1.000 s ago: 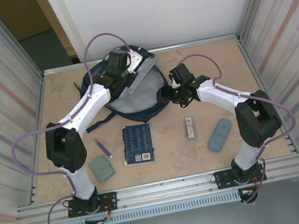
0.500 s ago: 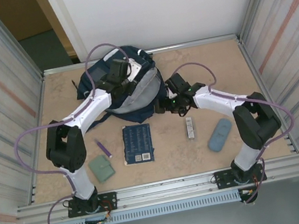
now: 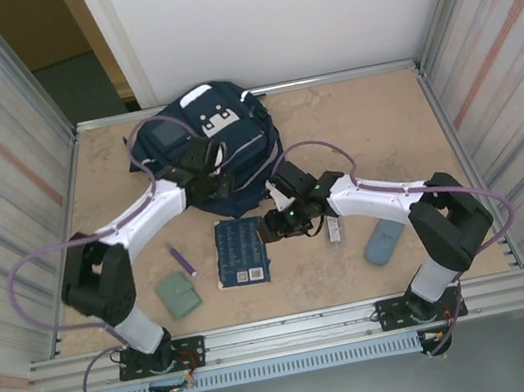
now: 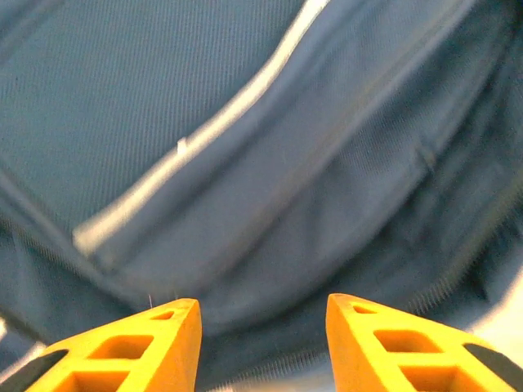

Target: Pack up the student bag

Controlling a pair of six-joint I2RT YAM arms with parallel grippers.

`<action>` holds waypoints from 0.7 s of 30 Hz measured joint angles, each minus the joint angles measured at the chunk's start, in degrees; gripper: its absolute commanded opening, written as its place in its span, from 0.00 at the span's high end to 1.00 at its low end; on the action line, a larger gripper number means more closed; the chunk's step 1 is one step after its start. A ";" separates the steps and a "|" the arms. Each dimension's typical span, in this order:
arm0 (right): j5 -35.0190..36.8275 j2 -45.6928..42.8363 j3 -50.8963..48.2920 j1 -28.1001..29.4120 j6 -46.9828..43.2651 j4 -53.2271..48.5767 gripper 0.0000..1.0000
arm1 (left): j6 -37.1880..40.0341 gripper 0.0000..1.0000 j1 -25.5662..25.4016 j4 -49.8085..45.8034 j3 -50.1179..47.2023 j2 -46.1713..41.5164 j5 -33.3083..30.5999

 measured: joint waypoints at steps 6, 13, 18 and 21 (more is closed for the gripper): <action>-5.05 5.03 0.02 -1.53 0.74 1.46 0.53 | -11.69 0.55 -2.93 -6.56 -10.01 -8.02 6.75; -6.91 11.56 0.83 -1.44 3.37 2.38 0.52 | -18.75 0.54 -2.93 -9.25 -19.19 -8.26 9.55; -8.68 12.94 1.77 -1.60 5.01 4.52 0.52 | -20.98 0.74 -2.40 -8.26 -21.75 -7.41 11.21; -10.08 13.49 1.84 -2.05 6.40 4.83 0.52 | -21.79 0.86 -1.40 -5.92 -23.26 -6.93 13.60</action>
